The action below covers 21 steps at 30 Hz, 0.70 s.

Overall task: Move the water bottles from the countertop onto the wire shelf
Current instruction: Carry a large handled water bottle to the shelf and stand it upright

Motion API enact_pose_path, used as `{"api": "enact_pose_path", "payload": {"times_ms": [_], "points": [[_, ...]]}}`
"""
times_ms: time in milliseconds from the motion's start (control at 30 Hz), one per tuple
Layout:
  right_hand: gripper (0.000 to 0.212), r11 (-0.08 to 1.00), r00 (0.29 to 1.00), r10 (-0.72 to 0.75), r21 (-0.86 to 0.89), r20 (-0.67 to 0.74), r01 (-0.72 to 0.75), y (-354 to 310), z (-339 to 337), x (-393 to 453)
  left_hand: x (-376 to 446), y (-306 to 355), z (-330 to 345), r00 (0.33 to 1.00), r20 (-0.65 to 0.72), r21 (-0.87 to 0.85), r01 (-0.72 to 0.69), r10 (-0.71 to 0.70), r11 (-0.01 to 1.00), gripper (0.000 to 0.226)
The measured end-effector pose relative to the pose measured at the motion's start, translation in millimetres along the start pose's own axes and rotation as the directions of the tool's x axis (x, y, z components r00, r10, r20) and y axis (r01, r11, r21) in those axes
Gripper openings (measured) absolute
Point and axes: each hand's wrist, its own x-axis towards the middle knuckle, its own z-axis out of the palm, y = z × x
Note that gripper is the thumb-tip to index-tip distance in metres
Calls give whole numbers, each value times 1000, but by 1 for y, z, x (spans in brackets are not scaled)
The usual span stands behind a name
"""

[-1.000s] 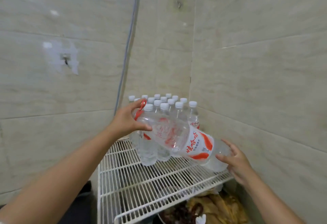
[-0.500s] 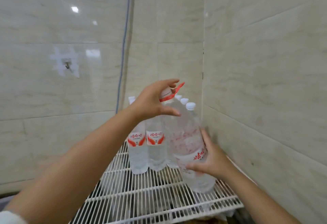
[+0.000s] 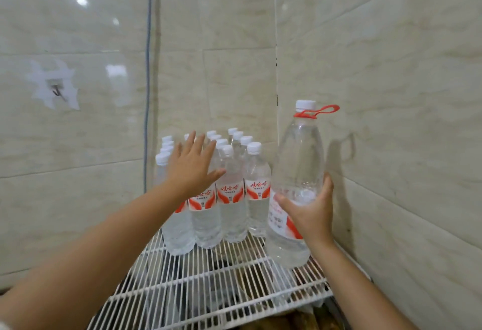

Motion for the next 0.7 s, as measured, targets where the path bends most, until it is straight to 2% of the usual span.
{"api": "enact_pose_path", "payload": {"times_ms": [100, 200, 333, 433, 500, 700], "points": [[106, 993, 999, 35, -113, -36, -38, 10, 2, 16, 4, -2, 10, 999, -44, 84, -21, 25, 996, 72], [107, 983, 998, 32, -179, -46, -39, 17, 10, 30, 11, -5, 21, 990, -126, 95, -47, 59, 994, 75], [106, 973, 997, 13, -229, -76, -30, 24, 26, 44, 22, -3, 34, 963, -248, 45, -100, 108, 994, 95], [106, 965, 996, 26, -259, -80, -46, 28, 37, 56, 30, -2, 39, 947, -304, 63, -89, 104, 994, 81], [106, 961, 997, 25, -272, -75, -44, 32, 43, 63, 36, -1, 44, 940, -328, 45, -88, 98, 995, 81], [105, 942, 999, 18, -334, -36, -29, 36, 47, 63, 36, 5, 43, 968, -242, -8, -76, 72, 997, 78]]}}
